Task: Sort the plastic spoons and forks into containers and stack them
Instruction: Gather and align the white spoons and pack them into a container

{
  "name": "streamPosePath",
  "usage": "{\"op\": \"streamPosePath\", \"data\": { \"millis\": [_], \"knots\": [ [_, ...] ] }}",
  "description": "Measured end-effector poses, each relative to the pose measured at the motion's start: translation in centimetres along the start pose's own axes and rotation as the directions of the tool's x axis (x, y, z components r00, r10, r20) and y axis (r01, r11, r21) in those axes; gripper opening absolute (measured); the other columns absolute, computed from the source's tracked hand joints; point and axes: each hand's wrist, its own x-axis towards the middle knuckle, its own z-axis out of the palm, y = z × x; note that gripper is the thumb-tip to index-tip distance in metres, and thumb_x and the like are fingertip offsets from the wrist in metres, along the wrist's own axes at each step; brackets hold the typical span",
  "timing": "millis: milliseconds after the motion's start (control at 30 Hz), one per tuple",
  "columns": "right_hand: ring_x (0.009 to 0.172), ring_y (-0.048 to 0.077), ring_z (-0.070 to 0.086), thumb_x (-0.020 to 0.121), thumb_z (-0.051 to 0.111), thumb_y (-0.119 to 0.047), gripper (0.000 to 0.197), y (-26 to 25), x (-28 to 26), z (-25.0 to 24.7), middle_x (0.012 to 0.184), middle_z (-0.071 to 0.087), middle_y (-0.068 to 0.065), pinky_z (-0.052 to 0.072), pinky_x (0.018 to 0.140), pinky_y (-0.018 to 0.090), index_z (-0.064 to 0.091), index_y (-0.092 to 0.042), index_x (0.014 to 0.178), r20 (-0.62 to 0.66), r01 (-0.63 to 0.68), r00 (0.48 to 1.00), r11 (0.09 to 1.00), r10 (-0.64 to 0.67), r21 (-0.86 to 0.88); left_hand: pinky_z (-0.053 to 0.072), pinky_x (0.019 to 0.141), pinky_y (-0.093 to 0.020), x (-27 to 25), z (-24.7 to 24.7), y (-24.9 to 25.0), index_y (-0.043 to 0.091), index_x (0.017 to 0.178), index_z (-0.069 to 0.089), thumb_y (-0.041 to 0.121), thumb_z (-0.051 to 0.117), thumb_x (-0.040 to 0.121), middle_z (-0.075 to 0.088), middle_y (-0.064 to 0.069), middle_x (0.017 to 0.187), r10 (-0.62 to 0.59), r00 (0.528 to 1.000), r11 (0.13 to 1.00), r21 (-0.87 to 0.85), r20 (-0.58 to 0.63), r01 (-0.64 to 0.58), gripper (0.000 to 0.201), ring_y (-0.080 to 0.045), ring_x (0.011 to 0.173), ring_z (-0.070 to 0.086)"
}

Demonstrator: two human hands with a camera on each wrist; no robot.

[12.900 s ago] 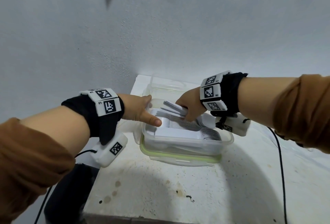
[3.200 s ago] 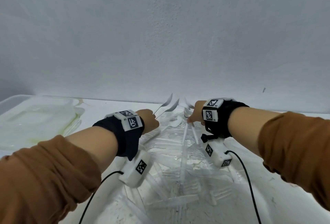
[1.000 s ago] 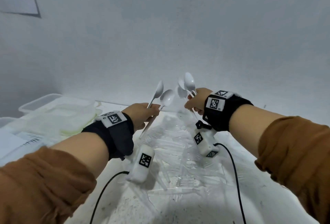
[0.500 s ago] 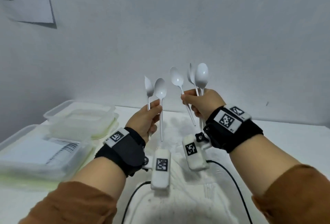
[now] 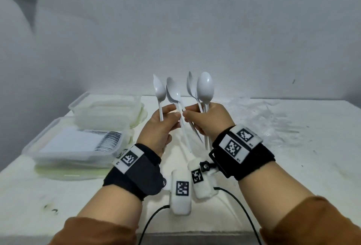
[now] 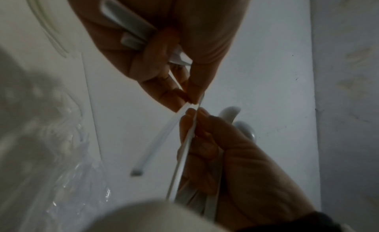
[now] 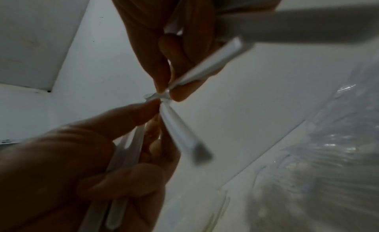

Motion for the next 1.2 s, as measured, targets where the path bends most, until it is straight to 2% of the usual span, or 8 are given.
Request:
{"op": "streamPosePath", "data": {
  "millis": [100,233,367,533,767,933,1033,1200],
  "knots": [
    [0.034,0.003,0.042,0.079,0.070,-0.014,0.014,-0.2,-1.3,1.2,0.044,0.054,-0.007,0.033,0.039,0.014,0.063,-0.012,0.067,0.005,-0.002,1.000,1.000,0.002,-0.003,0.028,0.037,-0.013,-0.6,-1.3,0.1,0.029,0.093,0.056,0.018,0.059,0.090,0.067,0.010,0.076,0.007,1.000,1.000,-0.005,0.010,-0.006,0.012,-0.006,0.075,0.060],
    [0.040,0.011,0.041,0.079,0.069,-0.016,0.017,-0.5,-2.3,1.9,0.052,0.054,0.006,0.032,0.041,0.018,0.064,-0.013,0.064,0.004,0.006,1.000,1.000,-0.006,-0.011,0.025,0.036,-0.013,-1.4,-2.2,0.6,0.028,0.094,0.056,0.016,0.054,0.094,0.068,0.011,0.072,0.019,0.999,1.000,0.015,0.043,-0.019,0.012,-0.002,0.068,0.063],
    [0.036,0.009,0.038,0.081,0.067,-0.015,0.015,-0.5,-2.9,2.3,0.041,0.049,-0.001,0.029,0.038,0.016,0.064,-0.013,0.066,0.013,-0.006,1.000,1.000,0.006,0.008,0.022,0.036,-0.014,-2.0,-3.0,1.0,0.027,0.096,0.057,0.014,0.042,0.099,0.071,0.012,0.075,0.022,0.997,0.999,0.047,0.077,-0.026,0.019,-0.002,0.072,0.067],
    [0.034,0.006,0.039,0.085,0.063,-0.011,0.013,-0.3,-3.3,2.3,0.046,0.055,-0.006,0.030,0.036,0.014,0.059,-0.013,0.072,0.024,0.007,1.000,1.000,-0.007,0.011,0.021,0.037,-0.015,-2.4,-3.6,1.3,0.028,0.097,0.057,0.015,0.037,0.100,0.074,0.009,0.081,0.014,0.995,0.994,0.105,0.097,-0.024,0.024,-0.005,0.079,0.069],
    [0.034,0.005,0.036,0.086,0.064,-0.012,0.015,0.2,-4.2,0.8,0.059,0.063,-0.001,0.030,0.039,0.014,0.058,-0.014,0.072,0.054,0.003,0.999,0.999,-0.006,0.053,0.027,0.042,-0.016,-2.3,-3.0,1.2,0.032,0.098,0.060,0.025,0.046,0.098,0.070,0.010,0.088,0.023,1.000,0.999,0.035,0.006,-0.023,0.016,0.000,0.066,0.063],
    [0.038,0.007,0.036,0.085,0.065,-0.014,0.017,0.9,-4.5,-1.2,0.061,0.064,-0.001,0.031,0.041,0.017,0.060,-0.015,0.069,0.131,0.005,0.991,1.000,-0.007,0.012,0.024,0.039,-0.012,-2.5,-1.6,1.6,0.026,0.095,0.062,0.046,0.055,0.083,0.071,0.011,0.084,-0.008,0.996,0.997,-0.071,0.093,0.015,0.024,0.002,0.061,0.061],
    [0.039,0.008,0.035,0.085,0.065,-0.015,0.014,1.2,-4.6,-2.1,0.060,0.064,-0.002,0.030,0.041,0.017,0.061,-0.015,0.072,0.188,-0.001,0.982,1.000,0.000,0.008,0.024,0.034,-0.010,-2.7,-0.6,1.5,0.025,0.096,0.060,0.047,0.058,0.071,0.072,0.005,0.090,-0.016,0.992,0.992,-0.120,0.127,0.031,0.033,0.001,0.061,0.062],
    [0.035,0.003,0.036,0.089,0.058,-0.036,0.024,1.5,-4.0,-3.5,0.052,0.058,-0.008,0.030,0.038,0.014,0.061,-0.015,0.079,0.159,-0.011,0.987,0.999,0.018,-0.048,0.023,0.034,-0.010,-2.6,0.7,1.1,0.024,0.100,0.060,0.042,0.058,0.079,0.072,0.003,0.091,-0.033,0.994,0.989,-0.137,0.102,0.047,0.028,0.001,0.063,0.064]
  ]
}}
